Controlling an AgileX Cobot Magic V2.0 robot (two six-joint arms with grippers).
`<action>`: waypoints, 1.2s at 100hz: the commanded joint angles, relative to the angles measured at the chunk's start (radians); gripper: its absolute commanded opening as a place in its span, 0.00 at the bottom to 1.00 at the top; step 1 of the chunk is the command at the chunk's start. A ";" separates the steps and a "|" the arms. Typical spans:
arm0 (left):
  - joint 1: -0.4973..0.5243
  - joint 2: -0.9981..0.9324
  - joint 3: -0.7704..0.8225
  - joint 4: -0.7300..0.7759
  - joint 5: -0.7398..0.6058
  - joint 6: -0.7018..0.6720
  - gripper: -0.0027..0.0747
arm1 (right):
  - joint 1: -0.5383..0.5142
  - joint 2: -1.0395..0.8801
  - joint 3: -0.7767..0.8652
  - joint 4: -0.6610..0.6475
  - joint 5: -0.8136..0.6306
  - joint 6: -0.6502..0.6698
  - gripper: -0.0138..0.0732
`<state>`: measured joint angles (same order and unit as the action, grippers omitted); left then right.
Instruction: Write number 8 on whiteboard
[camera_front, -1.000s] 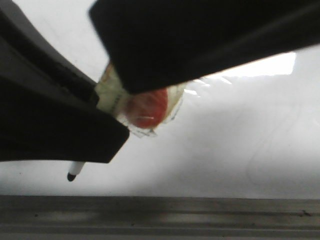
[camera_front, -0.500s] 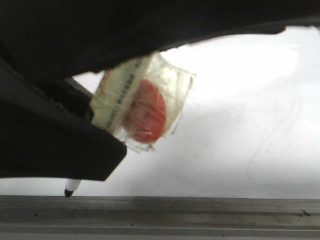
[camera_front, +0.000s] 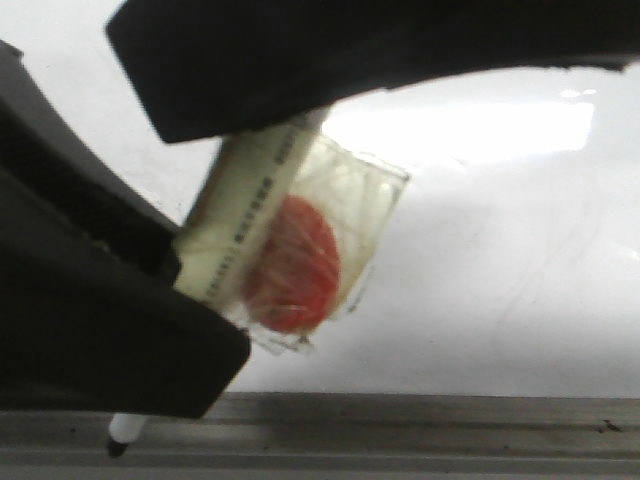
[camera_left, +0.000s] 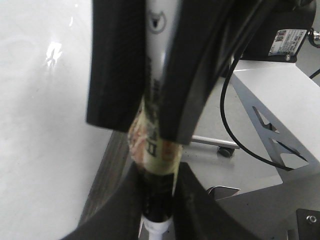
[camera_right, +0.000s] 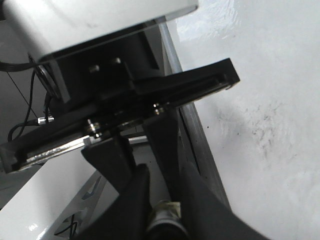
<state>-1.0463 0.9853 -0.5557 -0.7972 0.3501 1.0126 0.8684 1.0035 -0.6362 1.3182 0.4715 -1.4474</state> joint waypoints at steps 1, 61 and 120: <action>-0.005 -0.013 -0.035 -0.012 -0.072 0.018 0.01 | 0.004 -0.009 -0.036 0.061 0.072 0.009 0.11; -0.005 -0.013 -0.035 -0.010 -0.066 0.018 0.01 | 0.004 -0.011 -0.036 0.041 0.104 0.009 0.37; -0.005 -0.017 -0.035 -0.002 0.012 0.018 0.01 | 0.004 -0.013 -0.031 -0.049 0.100 0.036 0.58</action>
<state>-1.0463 0.9853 -0.5557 -0.7783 0.3934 1.0341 0.8702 1.0035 -0.6362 1.2472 0.5643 -1.4168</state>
